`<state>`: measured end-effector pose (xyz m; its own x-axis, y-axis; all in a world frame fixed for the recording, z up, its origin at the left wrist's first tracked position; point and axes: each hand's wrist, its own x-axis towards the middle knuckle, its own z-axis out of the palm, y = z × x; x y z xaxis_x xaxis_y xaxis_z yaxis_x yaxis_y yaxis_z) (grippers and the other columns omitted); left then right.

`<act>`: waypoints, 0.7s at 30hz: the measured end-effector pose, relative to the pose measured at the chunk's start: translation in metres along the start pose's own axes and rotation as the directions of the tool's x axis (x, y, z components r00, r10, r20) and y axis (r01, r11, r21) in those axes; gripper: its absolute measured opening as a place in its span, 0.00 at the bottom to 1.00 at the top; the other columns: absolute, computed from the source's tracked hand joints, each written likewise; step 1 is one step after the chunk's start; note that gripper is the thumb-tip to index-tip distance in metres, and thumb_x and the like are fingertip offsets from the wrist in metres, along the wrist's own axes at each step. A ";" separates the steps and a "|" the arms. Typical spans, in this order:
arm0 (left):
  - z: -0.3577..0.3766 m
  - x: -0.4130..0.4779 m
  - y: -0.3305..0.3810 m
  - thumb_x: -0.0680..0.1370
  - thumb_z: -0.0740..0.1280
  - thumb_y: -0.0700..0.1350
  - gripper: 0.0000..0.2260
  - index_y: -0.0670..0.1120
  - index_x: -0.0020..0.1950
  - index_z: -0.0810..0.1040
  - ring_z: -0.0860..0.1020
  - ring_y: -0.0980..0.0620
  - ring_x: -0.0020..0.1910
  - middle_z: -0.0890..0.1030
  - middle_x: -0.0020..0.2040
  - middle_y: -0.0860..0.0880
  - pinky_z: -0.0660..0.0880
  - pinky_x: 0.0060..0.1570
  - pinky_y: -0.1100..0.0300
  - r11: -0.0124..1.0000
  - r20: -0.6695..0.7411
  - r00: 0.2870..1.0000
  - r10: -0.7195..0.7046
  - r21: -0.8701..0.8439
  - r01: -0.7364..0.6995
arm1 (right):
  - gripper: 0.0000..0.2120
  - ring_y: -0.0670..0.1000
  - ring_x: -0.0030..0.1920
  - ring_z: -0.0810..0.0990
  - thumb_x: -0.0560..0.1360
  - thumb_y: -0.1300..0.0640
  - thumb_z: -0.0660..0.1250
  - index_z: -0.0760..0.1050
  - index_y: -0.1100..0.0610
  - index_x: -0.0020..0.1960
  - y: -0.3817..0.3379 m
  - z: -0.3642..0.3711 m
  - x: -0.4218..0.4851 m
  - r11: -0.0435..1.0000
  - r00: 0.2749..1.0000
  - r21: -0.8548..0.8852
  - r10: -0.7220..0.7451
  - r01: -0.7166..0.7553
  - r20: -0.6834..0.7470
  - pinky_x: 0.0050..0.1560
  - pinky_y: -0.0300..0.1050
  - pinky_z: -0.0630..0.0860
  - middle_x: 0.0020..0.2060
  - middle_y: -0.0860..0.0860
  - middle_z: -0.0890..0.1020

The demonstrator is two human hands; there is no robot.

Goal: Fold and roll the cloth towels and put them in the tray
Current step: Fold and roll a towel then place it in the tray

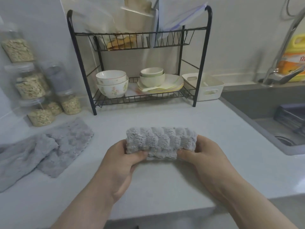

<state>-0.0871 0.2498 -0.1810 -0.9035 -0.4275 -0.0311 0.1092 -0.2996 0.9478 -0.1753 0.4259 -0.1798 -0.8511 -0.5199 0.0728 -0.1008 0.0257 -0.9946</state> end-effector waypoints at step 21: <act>0.037 0.013 0.081 0.74 0.61 0.25 0.14 0.42 0.50 0.79 0.84 0.52 0.43 0.85 0.43 0.46 0.81 0.44 0.61 0.861 -0.104 0.855 -0.508 -0.084 0.501 | 0.17 0.56 0.54 0.83 0.72 0.70 0.67 0.77 0.59 0.59 -0.069 0.006 0.018 0.778 0.797 0.256 0.602 -0.573 -0.045 0.51 0.47 0.80 0.52 0.55 0.84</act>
<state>-0.1056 0.2516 -0.0926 -0.7848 -0.3025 -0.5409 -0.3238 -0.5440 0.7741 -0.1805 0.4100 -0.1104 -0.7624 -0.3607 -0.5373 0.5412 0.0997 -0.8349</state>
